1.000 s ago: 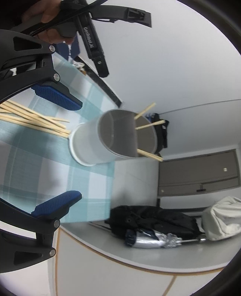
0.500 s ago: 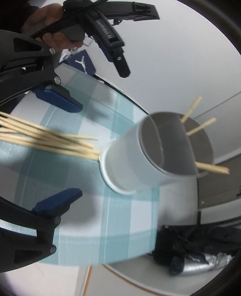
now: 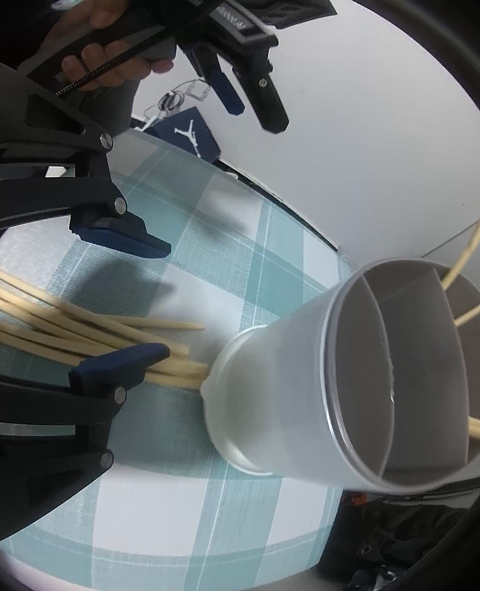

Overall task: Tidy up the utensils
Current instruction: 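Close the right gripper on one chopstick from the pile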

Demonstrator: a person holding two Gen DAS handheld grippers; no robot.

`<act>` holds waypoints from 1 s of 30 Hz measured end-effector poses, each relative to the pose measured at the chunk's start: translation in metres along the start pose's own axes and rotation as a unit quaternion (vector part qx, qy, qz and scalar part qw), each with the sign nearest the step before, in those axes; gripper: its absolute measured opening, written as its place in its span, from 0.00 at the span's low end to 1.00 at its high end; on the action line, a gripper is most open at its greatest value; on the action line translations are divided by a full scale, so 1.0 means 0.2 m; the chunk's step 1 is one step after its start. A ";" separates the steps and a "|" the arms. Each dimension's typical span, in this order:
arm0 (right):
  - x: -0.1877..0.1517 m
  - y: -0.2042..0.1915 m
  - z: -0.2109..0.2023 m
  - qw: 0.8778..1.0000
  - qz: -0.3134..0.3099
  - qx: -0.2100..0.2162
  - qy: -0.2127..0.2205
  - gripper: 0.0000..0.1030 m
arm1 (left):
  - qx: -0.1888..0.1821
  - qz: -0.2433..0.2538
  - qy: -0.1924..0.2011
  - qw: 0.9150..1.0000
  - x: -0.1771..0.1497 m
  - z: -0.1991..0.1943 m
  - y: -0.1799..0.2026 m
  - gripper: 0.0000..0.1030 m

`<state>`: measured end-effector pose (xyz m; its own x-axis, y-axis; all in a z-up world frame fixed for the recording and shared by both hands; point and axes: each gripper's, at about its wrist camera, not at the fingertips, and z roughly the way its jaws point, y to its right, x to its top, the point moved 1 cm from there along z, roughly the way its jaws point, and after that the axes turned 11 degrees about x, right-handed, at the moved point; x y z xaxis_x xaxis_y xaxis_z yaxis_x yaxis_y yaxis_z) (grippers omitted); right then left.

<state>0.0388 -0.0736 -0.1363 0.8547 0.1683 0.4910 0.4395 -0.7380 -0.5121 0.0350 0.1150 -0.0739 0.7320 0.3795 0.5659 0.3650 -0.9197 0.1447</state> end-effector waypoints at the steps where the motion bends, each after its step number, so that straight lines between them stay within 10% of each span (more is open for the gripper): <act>1: 0.01 0.01 0.01 1.000 0.001 -0.001 -0.003 0.42 | -0.001 -0.003 -0.002 1.000 0.00 0.00 -0.01 0.98; 12: 0.01 0.02 0.09 0.998 -0.005 -0.050 -0.025 0.38 | -0.003 -0.022 -0.011 1.000 0.03 0.01 -0.05 0.98; 16: 0.01 -0.01 0.11 0.995 -0.039 -0.090 -0.025 0.18 | -0.001 -0.026 -0.013 1.000 0.03 0.02 -0.08 0.98; 30: 0.04 0.04 -0.02 0.999 0.018 -0.022 0.025 0.06 | 0.010 -0.011 -0.016 1.000 0.00 0.04 -0.05 0.98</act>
<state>0.0479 -0.0812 -0.1352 0.8548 0.1095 0.5073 0.3950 -0.7714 -0.4989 0.0358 0.1243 -0.0810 0.7414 0.4033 0.5364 0.3928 -0.9088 0.1404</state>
